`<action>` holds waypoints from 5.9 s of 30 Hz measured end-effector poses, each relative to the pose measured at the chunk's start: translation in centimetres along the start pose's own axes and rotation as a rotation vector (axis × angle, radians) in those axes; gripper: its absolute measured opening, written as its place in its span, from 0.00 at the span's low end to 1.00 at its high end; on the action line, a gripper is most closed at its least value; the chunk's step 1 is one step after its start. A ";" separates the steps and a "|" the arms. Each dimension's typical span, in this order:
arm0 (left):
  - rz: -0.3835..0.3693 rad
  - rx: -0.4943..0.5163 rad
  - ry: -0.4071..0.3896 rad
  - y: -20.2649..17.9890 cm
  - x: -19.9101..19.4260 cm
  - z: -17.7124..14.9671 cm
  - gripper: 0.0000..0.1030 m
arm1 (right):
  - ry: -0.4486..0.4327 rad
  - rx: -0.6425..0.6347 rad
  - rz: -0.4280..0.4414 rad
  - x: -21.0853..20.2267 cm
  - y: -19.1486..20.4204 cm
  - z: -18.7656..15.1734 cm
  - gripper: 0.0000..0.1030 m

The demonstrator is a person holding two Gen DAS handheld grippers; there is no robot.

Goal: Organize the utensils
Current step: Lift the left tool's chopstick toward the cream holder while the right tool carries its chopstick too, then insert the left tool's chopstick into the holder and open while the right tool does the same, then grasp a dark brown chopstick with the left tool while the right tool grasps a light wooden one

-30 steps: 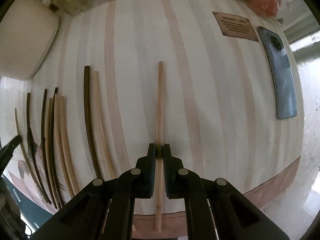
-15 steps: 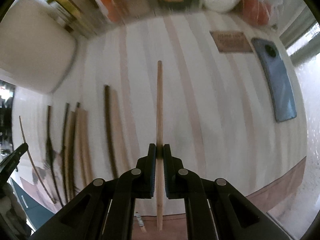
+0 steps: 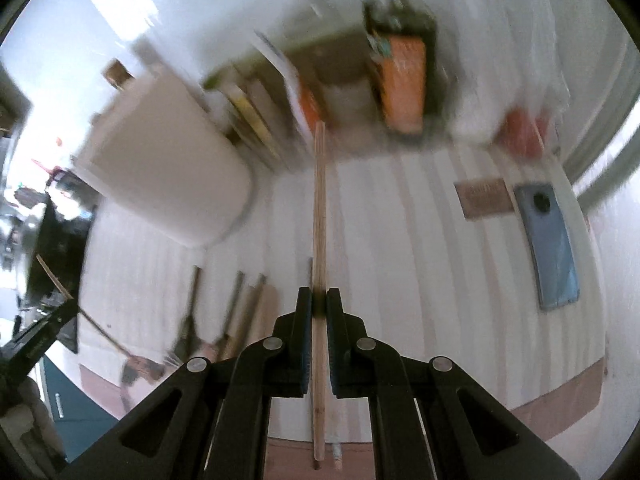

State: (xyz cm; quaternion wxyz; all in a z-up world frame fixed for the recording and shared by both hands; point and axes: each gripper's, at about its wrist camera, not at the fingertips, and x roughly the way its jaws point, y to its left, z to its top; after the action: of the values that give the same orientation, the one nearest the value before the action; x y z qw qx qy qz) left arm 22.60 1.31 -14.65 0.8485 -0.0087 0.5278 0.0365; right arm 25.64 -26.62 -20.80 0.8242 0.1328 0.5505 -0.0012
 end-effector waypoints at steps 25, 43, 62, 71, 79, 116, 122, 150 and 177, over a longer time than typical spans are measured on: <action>-0.102 -0.092 -0.381 0.6 -12.2 18.2 0.03 | -0.434 -0.195 0.233 -10.0 16.5 18.5 0.07; -0.207 -0.050 -0.250 -2.3 -6.6 22.2 0.03 | -0.482 -0.202 0.287 -1.7 19.0 25.4 0.07; -0.067 -0.073 -0.313 -1.5 -8.0 18.9 0.89 | -0.442 -0.289 0.289 -3.2 17.9 21.0 0.46; -0.030 -0.081 -0.270 -0.5 -6.4 13.2 1.00 | -0.427 -0.176 0.197 -6.6 11.5 15.2 0.96; 0.034 -0.004 -0.071 -2.2 0.2 6.1 1.00 | -0.285 -0.106 0.047 -3.4 5.3 8.5 0.97; -0.036 0.081 0.339 -4.4 15.5 -3.0 0.05 | 0.288 -0.034 -0.111 11.8 -6.0 -5.7 0.06; -0.041 0.067 0.340 -2.8 15.6 -2.7 0.04 | 0.347 -0.041 -0.099 12.4 -7.6 -4.3 0.06; -0.017 0.087 0.311 -4.7 15.5 -2.0 0.04 | 0.358 -0.049 -0.124 14.2 -5.7 -2.6 0.06; -0.049 0.082 0.325 -4.9 16.3 -3.6 0.04 | 0.362 -0.079 -0.186 14.4 -0.7 -2.6 0.16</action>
State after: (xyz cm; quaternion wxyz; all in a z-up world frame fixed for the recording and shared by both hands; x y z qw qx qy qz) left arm 26.89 -2.93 -30.94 0.7522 0.0074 0.6589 -0.0077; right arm 28.86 -24.62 -34.90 0.7127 0.0472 0.6991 -0.0319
